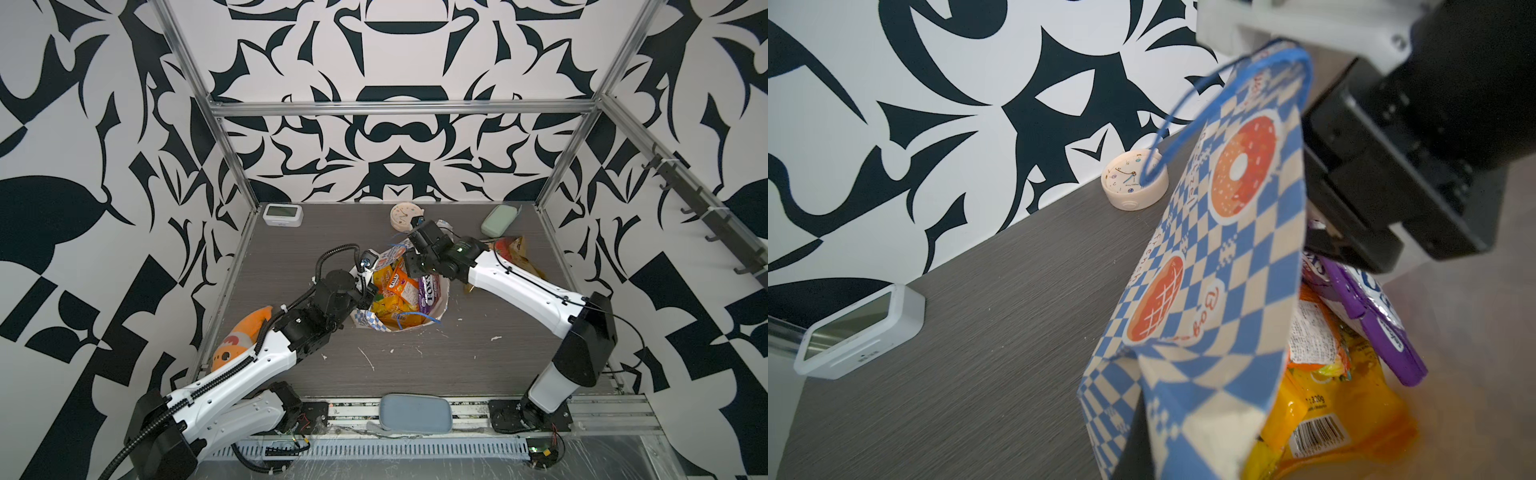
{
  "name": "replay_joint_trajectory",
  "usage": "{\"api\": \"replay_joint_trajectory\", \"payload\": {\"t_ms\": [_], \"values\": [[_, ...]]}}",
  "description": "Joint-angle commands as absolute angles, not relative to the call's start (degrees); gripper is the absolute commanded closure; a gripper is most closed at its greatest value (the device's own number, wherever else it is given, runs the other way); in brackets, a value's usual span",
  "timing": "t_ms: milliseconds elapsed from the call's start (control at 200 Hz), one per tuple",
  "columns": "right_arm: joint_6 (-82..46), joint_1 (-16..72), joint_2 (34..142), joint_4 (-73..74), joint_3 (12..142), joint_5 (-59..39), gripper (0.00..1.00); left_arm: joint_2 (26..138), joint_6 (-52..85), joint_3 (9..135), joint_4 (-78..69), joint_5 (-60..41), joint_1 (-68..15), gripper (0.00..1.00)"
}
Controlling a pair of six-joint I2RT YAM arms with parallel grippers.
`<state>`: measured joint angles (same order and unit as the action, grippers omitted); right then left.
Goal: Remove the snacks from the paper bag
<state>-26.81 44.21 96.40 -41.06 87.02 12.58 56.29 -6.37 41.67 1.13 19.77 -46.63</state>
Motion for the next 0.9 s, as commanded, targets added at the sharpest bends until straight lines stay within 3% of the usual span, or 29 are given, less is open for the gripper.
{"api": "replay_joint_trajectory", "payload": {"t_ms": [0, 125, 480, 730, 895], "values": [[-28.96, 45.33, 96.13, -49.33, 91.86, 16.78, 0.34, 56.17, -7.98, 44.74, -5.1, 19.54, -47.11, 1.0], [-28.82, 47.5, 98.3, -54.06, 93.94, 23.12, 0.33, 57.82, -8.09, 44.77, -6.43, 19.1, -47.11, 1.0], [-29.62, 47.5, 102.63, -51.34, 91.75, 21.19, 0.34, 59.04, -9.58, 44.86, -9.44, 20.07, -47.11, 1.0], [-29.75, 47.28, 104.86, -49.48, 90.56, 21.59, 0.57, 58.44, -9.85, 44.3, -10.59, 21.07, -47.11, 1.0], [-29.65, 47.11, 104.98, -47.25, 89.84, 21.68, 0.91, 59.49, -10.04, 43.87, -12.59, 23.54, -47.13, 1.0]]}}
